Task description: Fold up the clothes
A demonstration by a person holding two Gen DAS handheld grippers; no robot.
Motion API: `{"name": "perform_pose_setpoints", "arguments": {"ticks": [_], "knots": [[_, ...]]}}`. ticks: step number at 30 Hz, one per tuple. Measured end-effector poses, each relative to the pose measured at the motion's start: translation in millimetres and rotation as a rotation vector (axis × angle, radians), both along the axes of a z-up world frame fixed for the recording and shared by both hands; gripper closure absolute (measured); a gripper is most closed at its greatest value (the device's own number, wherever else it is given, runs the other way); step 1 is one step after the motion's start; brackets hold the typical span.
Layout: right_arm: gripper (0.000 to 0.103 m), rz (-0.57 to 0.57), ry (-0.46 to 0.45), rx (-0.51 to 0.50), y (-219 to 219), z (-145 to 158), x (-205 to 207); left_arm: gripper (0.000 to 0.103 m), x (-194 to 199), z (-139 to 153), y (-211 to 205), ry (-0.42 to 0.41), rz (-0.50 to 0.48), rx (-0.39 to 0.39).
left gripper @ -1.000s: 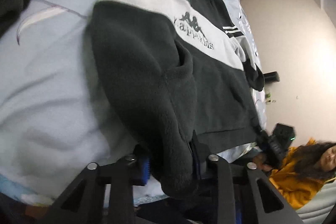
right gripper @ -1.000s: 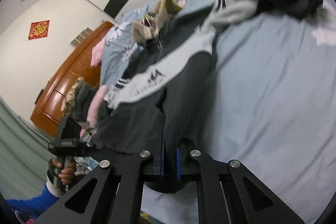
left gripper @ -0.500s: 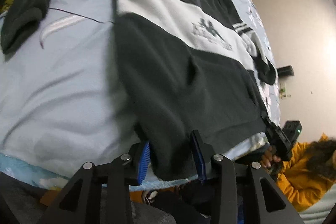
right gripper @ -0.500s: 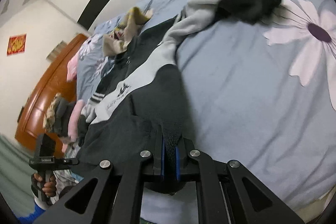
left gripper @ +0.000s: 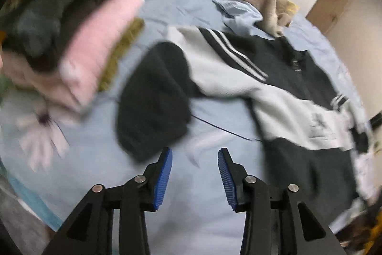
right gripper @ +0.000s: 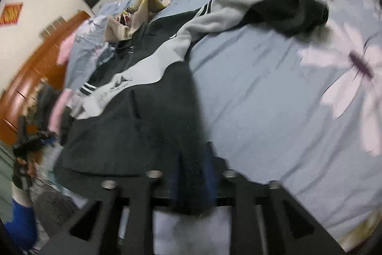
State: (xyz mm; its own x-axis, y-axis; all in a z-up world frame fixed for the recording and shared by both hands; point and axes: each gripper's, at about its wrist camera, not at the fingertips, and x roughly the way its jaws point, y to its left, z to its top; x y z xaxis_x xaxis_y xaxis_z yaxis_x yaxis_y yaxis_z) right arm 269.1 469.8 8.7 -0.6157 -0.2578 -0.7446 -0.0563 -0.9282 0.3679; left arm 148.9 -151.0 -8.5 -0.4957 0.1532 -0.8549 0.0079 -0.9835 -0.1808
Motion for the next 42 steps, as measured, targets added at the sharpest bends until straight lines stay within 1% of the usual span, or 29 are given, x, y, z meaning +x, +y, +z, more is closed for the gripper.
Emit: {"name": "perform_pose_setpoints", "arguments": {"ticks": [1,2,4,5,6,8,10,11,12,13,14,15,17,20,22,23,26,27,29,31,32,34,35,37,40,41,42], "knots": [[0.059,-0.014,0.013,0.039,0.5,7.3,1.3,0.055,-1.5,-2.8,-2.9,0.013,-0.021,-0.026],[0.059,-0.025,0.026,0.062,0.8,14.3,1.5,0.054,-2.6,-5.7,-6.2,0.024,-0.046,-0.05],[0.059,-0.039,0.051,0.082,1.1,27.5,0.0,0.046,-8.3,-16.6,-0.6,0.036,-0.107,-0.108],[0.059,-0.047,0.063,0.092,1.3,34.1,-0.7,0.046,-11.5,-21.7,5.1,0.04,-0.123,-0.146],[0.059,-0.048,0.072,0.094,-0.7,38.8,-2.7,0.046,-14.2,-27.4,10.7,0.053,-0.139,-0.202],[0.059,-0.041,0.082,0.085,-9.3,44.3,-8.4,0.04,-19.5,-39.6,21.5,0.065,-0.176,-0.295],[0.059,-0.025,0.085,0.082,-24.2,46.8,-15.0,0.04,-23.5,-49.9,27.3,0.07,-0.203,-0.348],[0.059,-0.013,0.089,0.082,-32.6,48.3,-18.5,0.041,-23.9,-52.2,27.6,0.08,-0.211,-0.355],[0.059,0.001,0.094,0.083,-41.1,49.8,-22.0,0.045,-23.9,-53.7,27.4,0.094,-0.218,-0.357],[0.059,0.016,0.1,0.084,-49.7,51.4,-25.5,0.063,-24.5,-53.0,25.1,0.1,-0.213,-0.348],[0.059,0.032,0.104,0.088,-59.2,53.2,-30.4,0.072,-25.5,-51.4,22.0,0.101,-0.203,-0.333],[0.059,0.048,0.109,0.093,-68.2,55.5,-35.7,0.074,-27.0,-46.6,16.0,0.104,-0.19,-0.303],[0.059,0.079,0.126,0.103,-85.4,61.2,-46.6,0.076,-31.3,-30.3,1.2,0.117,-0.17,-0.183],[0.059,0.123,0.164,0.093,-112.5,71.1,-68.9,0.077,-37.2,13.6,-31.2,0.145,-0.12,0.081],[0.059,0.15,0.181,0.067,-128.1,76.6,-86.1,0.077,-44.2,47.9,-51.9,0.171,-0.095,0.276],[0.059,0.163,0.183,0.053,-134.7,78.7,-94.6,0.077,-49.1,65.2,-58.1,0.188,-0.089,0.354],[0.059,0.203,0.193,0.053,-151.0,82.7,-116.5,0.077,-66.4,114.5,-53.1,0.249,-0.132,0.531],[0.059,0.213,0.196,0.055,-153.2,83.0,-122.6,0.077,-72.9,130.3,-43.7,0.27,-0.163,0.587],[0.059,0.209,0.194,0.048,-151.6,81.3,-133.3,0.077,-85.5,151.7,-15.6,0.3,-0.238,0.664],[0.059,0.197,0.189,0.038,-148.4,79.2,-142.8,0.077,-99.3,166.4,26.3,0.312,-0.318,0.705],[0.059,0.185,0.184,0.031,-144.9,77.7,-147.2,0.077,-105.4,170.9,52.1,0.31,-0.36,0.708],[0.059,0.15,0.173,0.005,-132.5,74.0,-152.0,0.077,-117.9,170.8,107.1,0.284,-0.43,0.688],[0.059,0.137,0.169,-0.005,-126.7,72.6,-152.6,0.077,-122.6,166.3,135.5,0.264,-0.46,0.68],[0.059,0.109,0.162,-0.015,-113.3,68.8,-150.9,0.077,-133.4,148.2,188.6,0.205,-0.503,0.67],[0.059,0.057,0.135,-0.018,-89.1,57.4,-143.9,0.076,-145.8,104.0,258.1,0.089,-0.53,0.648],[0.059,0.037,0.121,-0.022,-80.6,52.0,-140.7,0.076,-146.6,87.9,276.6,0.055,-0.527,0.625],[0.059,0.019,0.105,-0.026,-72.1,45.9,-137.0,0.076,-149.9,65.9,298.0,0.013,-0.518,0.583]]}}
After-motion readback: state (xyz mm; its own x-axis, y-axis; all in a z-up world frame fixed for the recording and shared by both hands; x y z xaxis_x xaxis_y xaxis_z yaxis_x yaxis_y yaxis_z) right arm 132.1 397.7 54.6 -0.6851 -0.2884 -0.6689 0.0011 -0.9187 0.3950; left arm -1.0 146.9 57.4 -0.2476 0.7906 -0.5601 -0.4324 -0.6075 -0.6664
